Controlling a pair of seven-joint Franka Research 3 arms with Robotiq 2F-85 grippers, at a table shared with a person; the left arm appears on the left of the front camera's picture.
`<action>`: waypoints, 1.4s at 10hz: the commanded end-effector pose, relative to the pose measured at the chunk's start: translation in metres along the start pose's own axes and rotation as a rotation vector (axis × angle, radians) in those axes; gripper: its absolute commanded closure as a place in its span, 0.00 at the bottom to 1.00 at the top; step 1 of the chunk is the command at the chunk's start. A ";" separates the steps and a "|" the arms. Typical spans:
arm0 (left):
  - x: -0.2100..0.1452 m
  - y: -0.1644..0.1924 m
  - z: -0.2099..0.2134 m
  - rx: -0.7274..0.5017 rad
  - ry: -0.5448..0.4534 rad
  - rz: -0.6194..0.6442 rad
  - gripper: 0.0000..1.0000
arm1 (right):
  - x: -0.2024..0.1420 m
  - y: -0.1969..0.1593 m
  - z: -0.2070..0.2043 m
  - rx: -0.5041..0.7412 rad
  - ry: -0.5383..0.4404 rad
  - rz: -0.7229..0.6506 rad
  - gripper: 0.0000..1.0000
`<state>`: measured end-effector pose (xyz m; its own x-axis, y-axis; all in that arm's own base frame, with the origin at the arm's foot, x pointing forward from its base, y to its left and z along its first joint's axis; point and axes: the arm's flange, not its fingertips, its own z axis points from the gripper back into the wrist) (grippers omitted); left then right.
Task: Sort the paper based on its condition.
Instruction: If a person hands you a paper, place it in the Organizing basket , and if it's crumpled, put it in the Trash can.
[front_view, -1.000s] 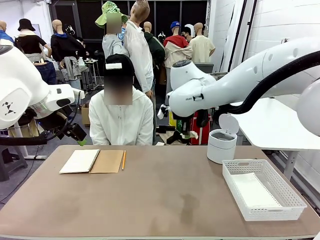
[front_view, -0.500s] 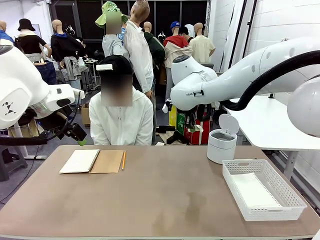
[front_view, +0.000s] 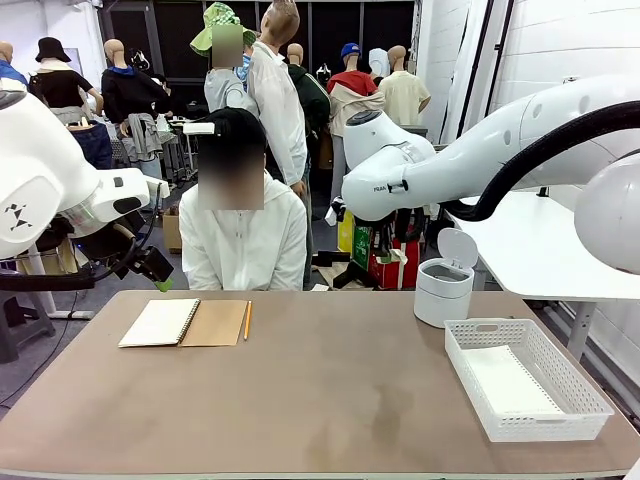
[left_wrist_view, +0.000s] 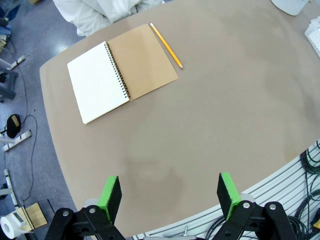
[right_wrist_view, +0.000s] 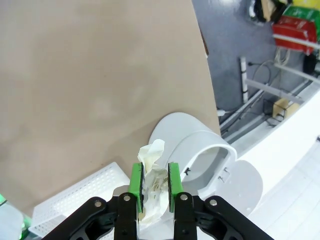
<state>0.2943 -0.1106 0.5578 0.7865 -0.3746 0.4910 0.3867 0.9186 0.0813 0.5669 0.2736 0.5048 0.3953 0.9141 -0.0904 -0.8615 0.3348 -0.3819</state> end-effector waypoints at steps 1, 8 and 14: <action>0.000 0.000 0.000 -0.002 -0.001 0.000 0.00 | -0.014 -0.015 -0.014 -0.054 0.020 -0.047 0.74; 0.000 0.000 0.000 -0.002 -0.001 0.000 0.00 | -0.070 -0.049 -0.072 -0.071 0.046 -0.215 0.74; 0.000 0.000 0.000 -0.002 -0.001 0.000 0.00 | -0.091 -0.065 -0.100 -0.134 0.059 -0.260 0.74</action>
<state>0.2943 -0.1106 0.5577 0.7866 -0.3745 0.4909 0.3867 0.9186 0.0813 0.6193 0.1476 0.4570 0.5978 0.8006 -0.0406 -0.7172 0.5116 -0.4731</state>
